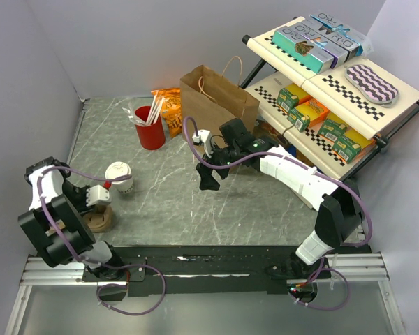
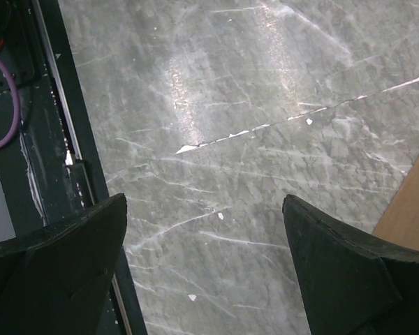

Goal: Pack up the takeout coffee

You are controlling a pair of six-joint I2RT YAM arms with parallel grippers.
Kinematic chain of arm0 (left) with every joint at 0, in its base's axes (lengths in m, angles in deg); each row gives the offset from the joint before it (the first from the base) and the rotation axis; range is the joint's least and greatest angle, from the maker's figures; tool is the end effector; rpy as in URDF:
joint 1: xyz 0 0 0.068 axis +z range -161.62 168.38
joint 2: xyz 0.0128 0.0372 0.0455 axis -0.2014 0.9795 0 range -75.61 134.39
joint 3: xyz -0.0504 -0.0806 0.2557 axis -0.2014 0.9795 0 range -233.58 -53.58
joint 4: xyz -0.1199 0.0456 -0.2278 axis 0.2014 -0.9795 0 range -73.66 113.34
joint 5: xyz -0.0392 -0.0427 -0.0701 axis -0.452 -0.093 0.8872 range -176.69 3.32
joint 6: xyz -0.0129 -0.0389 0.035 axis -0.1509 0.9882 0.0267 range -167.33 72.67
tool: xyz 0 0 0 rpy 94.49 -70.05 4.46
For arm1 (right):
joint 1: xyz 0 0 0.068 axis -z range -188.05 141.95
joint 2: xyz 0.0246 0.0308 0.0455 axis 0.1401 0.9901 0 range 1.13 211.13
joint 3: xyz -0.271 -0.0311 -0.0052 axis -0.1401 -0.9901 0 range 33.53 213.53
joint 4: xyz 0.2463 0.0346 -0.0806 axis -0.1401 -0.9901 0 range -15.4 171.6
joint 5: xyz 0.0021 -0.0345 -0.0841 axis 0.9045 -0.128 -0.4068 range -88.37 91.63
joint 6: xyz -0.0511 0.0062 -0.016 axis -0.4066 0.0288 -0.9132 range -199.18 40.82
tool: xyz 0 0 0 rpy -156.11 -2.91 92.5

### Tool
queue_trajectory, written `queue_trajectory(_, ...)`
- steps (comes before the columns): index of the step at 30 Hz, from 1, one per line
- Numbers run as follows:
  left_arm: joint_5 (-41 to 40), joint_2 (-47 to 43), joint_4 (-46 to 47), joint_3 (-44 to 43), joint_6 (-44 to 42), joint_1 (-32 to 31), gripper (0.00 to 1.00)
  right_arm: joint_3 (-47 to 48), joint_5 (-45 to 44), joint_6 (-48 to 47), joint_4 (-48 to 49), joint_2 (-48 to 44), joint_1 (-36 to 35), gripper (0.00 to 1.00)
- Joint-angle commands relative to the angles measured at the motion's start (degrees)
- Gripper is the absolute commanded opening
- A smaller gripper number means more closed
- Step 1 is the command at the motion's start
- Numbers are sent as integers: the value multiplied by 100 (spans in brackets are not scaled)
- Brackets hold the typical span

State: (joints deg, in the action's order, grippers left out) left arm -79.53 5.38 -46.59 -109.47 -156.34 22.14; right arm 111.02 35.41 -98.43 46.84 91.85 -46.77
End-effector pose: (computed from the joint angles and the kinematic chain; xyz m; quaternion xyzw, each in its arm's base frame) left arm 0.1825 0.1165 0.2158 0.6065 0.7914 -0.0613 0.0452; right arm 0.2567 0.2312 0.3029 -0.5239 0.7309 0.3253 0.2922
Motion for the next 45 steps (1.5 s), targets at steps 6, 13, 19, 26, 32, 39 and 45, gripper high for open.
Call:
queue_trajectory(6,567,-188,-881,-747,310,8,38,-50,-65,-44,101,-212,-39,98)
queue_trajectory(13,286,-514,-855,-431,644,34,27,20,6,-106,75,-125,-30,98)
queue_trajectory(19,400,-970,-882,-501,890,52,3,-6,-3,-80,163,-186,-30,98)
queue_trajectory(26,1251,-1402,-882,-905,1496,34,1,1257,304,96,40,-362,250,95)
queue_trajectory(32,2333,-1358,-873,-1423,2401,-36,1,2946,252,448,232,-195,891,93)
queue_trajectory(39,3449,-1314,-873,-1889,3682,-124,1,3631,-1066,70,848,305,1393,90)
queue_trajectory(45,4319,-1559,-873,-1969,4536,-185,1,3992,-1715,-219,1182,895,1675,89)
